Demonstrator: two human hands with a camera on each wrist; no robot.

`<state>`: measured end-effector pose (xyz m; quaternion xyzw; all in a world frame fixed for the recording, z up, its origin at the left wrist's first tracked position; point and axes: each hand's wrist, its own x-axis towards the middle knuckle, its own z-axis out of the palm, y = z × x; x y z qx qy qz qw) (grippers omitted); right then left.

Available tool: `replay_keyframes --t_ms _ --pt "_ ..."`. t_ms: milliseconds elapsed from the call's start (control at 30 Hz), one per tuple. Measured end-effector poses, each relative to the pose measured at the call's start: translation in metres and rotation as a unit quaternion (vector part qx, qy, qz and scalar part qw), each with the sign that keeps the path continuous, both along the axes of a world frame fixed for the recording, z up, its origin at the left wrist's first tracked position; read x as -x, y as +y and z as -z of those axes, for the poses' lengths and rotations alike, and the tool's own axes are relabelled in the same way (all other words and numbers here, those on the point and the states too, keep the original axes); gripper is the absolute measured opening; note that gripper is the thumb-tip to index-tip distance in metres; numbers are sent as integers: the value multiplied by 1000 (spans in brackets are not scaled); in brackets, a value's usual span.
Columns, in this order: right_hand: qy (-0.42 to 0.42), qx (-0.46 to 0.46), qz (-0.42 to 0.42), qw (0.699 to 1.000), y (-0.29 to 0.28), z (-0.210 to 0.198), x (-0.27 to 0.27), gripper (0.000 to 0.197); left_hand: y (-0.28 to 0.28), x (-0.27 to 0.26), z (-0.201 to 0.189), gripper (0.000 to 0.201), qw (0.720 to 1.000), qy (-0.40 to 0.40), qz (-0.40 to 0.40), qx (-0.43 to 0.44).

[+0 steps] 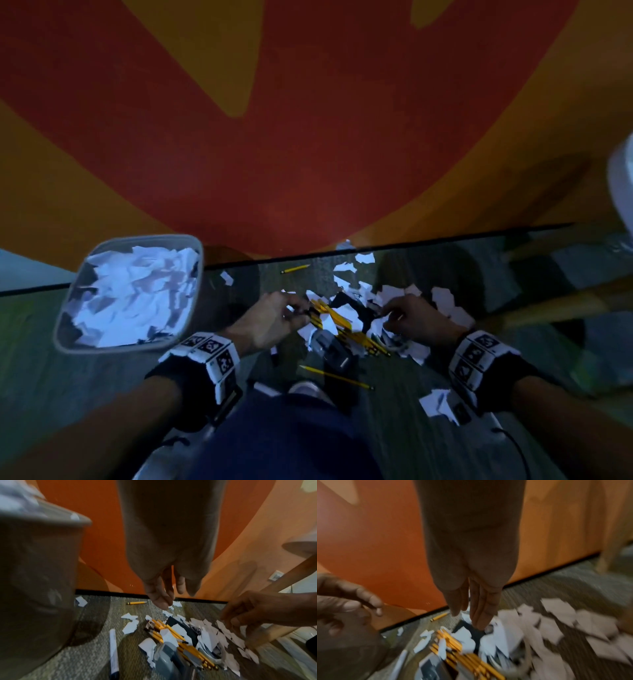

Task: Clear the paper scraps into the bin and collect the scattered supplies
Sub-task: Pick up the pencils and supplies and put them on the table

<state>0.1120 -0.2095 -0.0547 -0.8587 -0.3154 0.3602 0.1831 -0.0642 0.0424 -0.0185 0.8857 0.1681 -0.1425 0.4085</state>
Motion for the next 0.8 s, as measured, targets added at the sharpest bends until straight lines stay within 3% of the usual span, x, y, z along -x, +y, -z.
replay_keyframes --t_ms 67,167,233,400,567,700,800 --pt "6 11 24 1000 -7 26 -1 19 -7 -14 26 19 998 19 -21 47" --pt "27 21 49 998 -13 61 0 7 -16 -33 63 13 999 33 -21 37" --pt "38 25 77 996 -16 84 1 23 -21 -45 87 16 999 46 -2 11" --pt "13 22 114 993 -4 122 18 15 -40 -72 121 27 990 30 116 -68" --pt "-30 13 85 996 -2 169 48 15 -52 -76 146 39 960 40 224 -165" --pt "-23 -12 44 999 1 152 50 27 -49 -68 153 38 951 32 218 -217" --pt "17 -30 -35 999 3 129 38 26 -47 -68 156 34 949 45 221 -218"
